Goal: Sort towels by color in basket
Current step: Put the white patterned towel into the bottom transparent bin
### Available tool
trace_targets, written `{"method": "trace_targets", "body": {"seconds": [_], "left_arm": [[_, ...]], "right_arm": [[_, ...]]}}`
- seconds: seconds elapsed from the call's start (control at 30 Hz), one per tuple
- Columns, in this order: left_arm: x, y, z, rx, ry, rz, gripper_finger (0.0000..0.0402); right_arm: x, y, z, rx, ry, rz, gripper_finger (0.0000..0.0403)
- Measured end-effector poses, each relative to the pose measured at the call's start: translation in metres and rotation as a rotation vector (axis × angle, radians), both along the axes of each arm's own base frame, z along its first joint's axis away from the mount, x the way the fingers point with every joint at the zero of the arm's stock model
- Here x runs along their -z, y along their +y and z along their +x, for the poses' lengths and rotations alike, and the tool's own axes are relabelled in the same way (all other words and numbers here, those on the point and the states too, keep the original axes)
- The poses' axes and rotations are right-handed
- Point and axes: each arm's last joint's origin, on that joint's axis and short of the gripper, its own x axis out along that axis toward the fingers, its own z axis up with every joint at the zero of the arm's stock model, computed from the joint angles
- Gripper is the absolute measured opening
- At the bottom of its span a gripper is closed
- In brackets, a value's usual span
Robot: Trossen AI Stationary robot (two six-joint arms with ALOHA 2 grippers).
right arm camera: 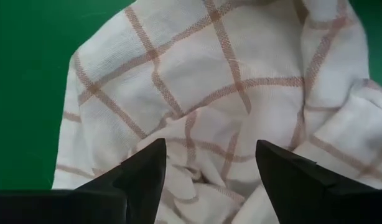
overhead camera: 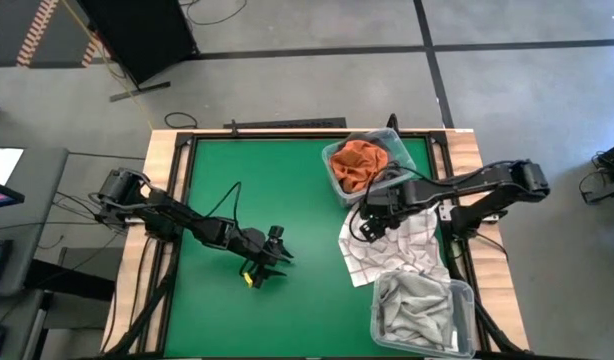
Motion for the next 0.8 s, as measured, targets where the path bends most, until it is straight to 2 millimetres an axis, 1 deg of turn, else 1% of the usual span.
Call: {"method": "trace_targets", "body": {"seconds": [0.1,0.17,0.3,0.4,0.47,0.6,0.8], "left_arm": [[0.000,0.000,0.000,0.000,0.000,-0.001,0.0240],[0.000,0.000,0.000,0.000,0.000,-0.001,0.0240],[0.000,0.000,0.000,0.000,0.000,-0.001,0.0240],[0.000,0.000,0.000,-0.001,0.001,-0.002,0.0240],[0.000,0.000,0.000,-0.001,0.001,-0.004,0.0240],[0.000,0.000,0.000,0.000,0.002,-0.007,0.0240],[0.000,0.000,0.000,-0.001,0.003,-0.008,0.0240]], "right_arm": [[0.005,-0.004,0.000,-0.011,-0.007,0.008,0.0281],[0.007,-0.006,-0.001,-0.020,-0.006,0.009,0.0296],[0.014,-0.010,-0.003,-0.003,-0.003,0.010,0.0341],[0.023,-0.012,-0.009,0.023,0.028,0.013,0.0377],[0.029,-0.014,-0.013,0.042,0.049,0.018,0.0394],[0.042,-0.016,-0.018,0.067,0.051,0.040,0.0391],[0.054,-0.016,-0.018,0.068,-0.016,0.079,0.0390]]}}
